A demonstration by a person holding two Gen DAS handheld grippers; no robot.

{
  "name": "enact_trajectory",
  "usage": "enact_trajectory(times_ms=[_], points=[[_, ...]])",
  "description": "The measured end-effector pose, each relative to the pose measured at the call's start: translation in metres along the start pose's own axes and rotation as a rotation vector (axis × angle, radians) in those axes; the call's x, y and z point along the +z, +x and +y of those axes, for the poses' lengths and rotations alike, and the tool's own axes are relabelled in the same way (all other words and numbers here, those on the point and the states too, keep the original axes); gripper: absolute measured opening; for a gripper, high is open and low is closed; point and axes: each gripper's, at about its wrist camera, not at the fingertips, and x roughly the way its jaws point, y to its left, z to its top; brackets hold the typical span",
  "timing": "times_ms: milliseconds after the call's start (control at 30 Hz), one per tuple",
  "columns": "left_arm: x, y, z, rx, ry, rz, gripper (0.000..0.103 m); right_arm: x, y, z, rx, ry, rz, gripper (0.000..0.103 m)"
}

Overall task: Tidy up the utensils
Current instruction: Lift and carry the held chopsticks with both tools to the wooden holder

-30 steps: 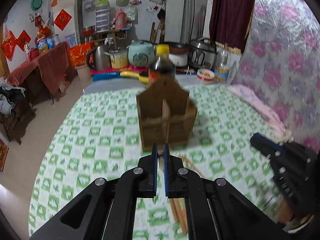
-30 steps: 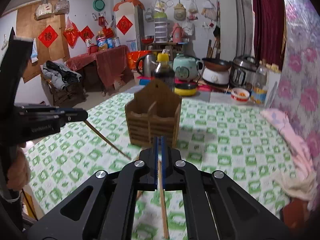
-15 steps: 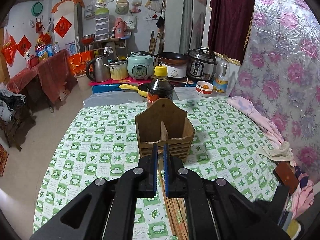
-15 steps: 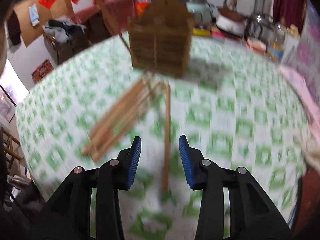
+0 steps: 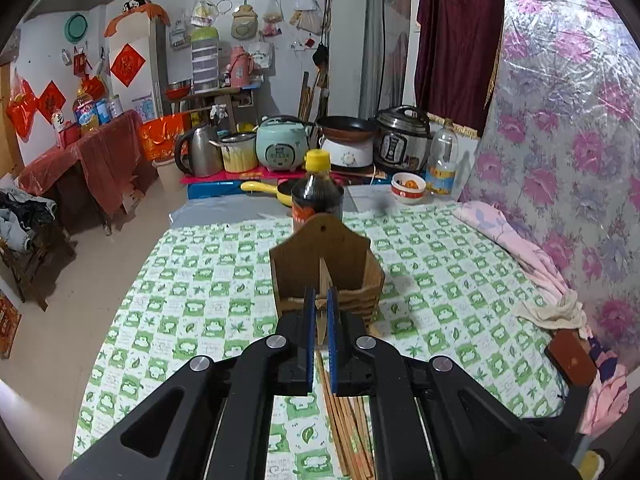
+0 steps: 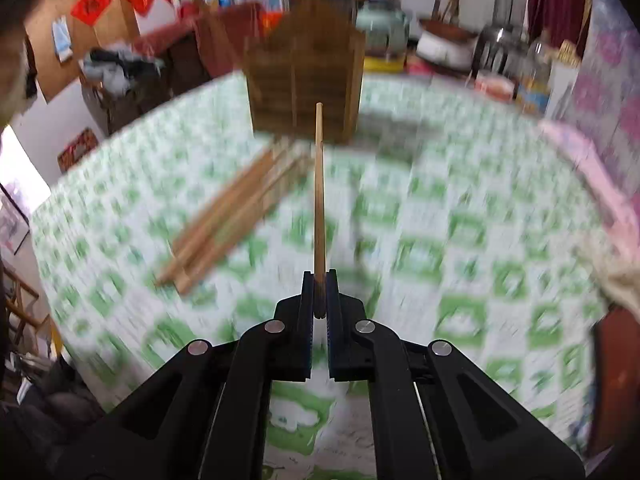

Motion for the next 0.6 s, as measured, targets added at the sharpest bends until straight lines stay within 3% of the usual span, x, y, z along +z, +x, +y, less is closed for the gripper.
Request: enact_trajectory(times_ms=[133, 233, 300, 433, 600], points=[[0.016, -0.009, -0.004, 0.014, 0.007, -0.031, 0.006, 0.051, -0.032, 0.001, -0.007, -0.022, -0.122, 0.007], [0.032, -0.015, -0.006, 0.033, 0.006, -0.061, 0.006, 0.083, -0.039, -0.001, 0.008, -0.031, -0.131, 0.007], [0.042, -0.018, -0.006, 0.044, 0.000, -0.084, 0.006, 0.090, -0.039, -0.001, 0.013, -0.037, -0.117, 0.007], [0.055, -0.017, -0.006, 0.070, 0.001, -0.122, 0.006, 0.096, -0.018, 0.002, 0.015, -0.073, 0.013, 0.007], [0.056, 0.011, 0.000, 0.071, -0.019, -0.089, 0.006, 0.098, -0.001, 0.003, -0.025, -0.106, 0.102, 0.007]])
